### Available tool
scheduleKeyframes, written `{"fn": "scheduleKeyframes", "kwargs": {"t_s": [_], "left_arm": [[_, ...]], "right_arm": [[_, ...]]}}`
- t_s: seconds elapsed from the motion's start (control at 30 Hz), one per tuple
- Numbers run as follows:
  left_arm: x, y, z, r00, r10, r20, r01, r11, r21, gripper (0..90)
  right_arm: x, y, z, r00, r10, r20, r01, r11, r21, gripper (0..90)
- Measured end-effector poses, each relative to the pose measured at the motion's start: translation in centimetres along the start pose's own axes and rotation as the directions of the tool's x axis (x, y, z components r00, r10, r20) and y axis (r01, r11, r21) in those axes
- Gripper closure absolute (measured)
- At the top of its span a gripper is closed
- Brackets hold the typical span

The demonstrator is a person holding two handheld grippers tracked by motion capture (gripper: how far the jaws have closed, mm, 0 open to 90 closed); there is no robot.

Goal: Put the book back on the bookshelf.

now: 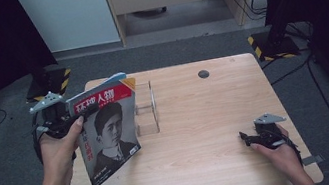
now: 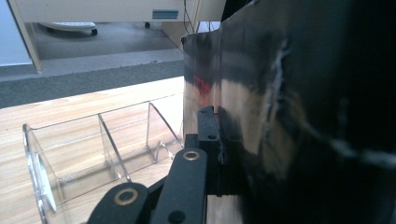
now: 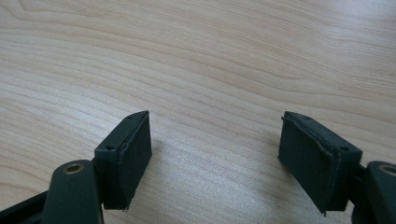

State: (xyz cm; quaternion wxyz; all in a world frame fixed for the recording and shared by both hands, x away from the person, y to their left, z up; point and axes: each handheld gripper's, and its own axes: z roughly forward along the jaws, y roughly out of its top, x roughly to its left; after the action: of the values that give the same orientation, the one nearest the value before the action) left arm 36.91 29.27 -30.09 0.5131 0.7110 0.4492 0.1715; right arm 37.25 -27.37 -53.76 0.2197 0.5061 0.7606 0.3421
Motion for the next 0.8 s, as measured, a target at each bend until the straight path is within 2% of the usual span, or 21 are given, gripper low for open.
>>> {"fn": "scheduleKeyframes", "kwargs": {"t_s": [0.43,0.8], "left_arm": [[0.9,-0.3,-0.9,0.9996,-0.003,-0.028,0.003,1.0,-0.008,86.4],[1.5,-0.6,-1.5,0.9992,-0.017,-0.035,0.017,0.9998,-0.008,86.4]], "right_arm": [[0.0,0.0,0.0,1.0,-0.002,0.0,0.002,1.0,-0.001,25.7],[0.0,0.0,0.0,1.0,0.001,0.0,-0.001,1.0,0.001,25.7]]}}
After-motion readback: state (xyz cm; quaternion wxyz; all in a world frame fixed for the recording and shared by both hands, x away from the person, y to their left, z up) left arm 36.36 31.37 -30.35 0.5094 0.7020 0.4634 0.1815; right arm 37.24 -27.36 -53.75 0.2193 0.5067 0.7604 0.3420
